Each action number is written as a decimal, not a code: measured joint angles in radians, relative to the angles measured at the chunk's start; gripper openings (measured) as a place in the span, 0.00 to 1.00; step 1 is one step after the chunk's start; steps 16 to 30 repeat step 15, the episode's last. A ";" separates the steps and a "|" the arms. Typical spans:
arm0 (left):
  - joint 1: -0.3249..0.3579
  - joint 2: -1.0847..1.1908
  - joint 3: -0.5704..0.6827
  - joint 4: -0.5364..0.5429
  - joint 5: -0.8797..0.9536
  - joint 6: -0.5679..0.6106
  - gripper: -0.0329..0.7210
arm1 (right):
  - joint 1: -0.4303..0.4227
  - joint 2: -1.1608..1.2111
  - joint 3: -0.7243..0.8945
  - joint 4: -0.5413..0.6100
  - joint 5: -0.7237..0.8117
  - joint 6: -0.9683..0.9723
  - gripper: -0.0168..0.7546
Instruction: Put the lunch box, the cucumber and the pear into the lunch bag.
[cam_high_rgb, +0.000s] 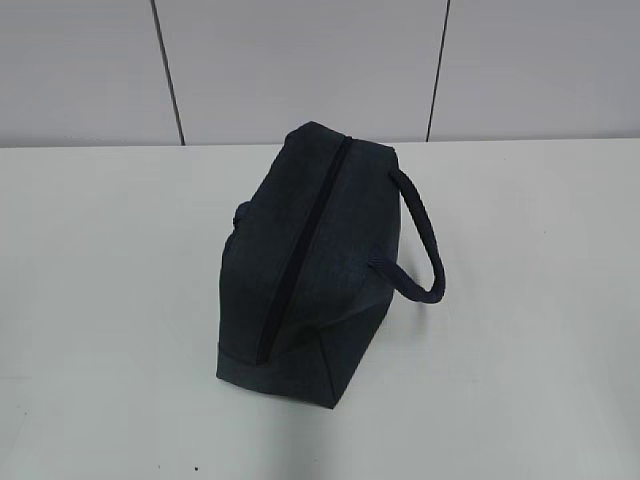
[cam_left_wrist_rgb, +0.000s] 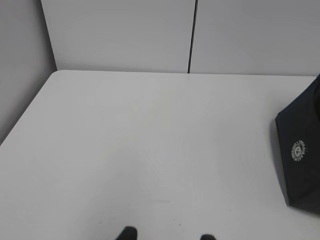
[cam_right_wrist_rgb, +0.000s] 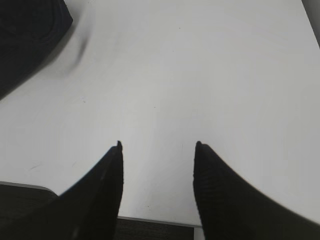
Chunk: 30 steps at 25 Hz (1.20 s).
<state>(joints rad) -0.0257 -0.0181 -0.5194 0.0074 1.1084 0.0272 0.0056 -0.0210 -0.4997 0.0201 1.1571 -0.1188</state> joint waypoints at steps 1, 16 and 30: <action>0.000 0.000 0.000 0.000 0.000 0.000 0.37 | 0.000 0.000 0.000 0.000 -0.001 0.000 0.50; 0.000 0.000 0.000 0.000 0.000 0.000 0.36 | 0.000 0.000 0.000 0.000 -0.001 0.002 0.50; 0.000 0.000 0.000 0.000 0.000 0.000 0.36 | 0.000 0.000 0.000 0.000 -0.001 0.002 0.50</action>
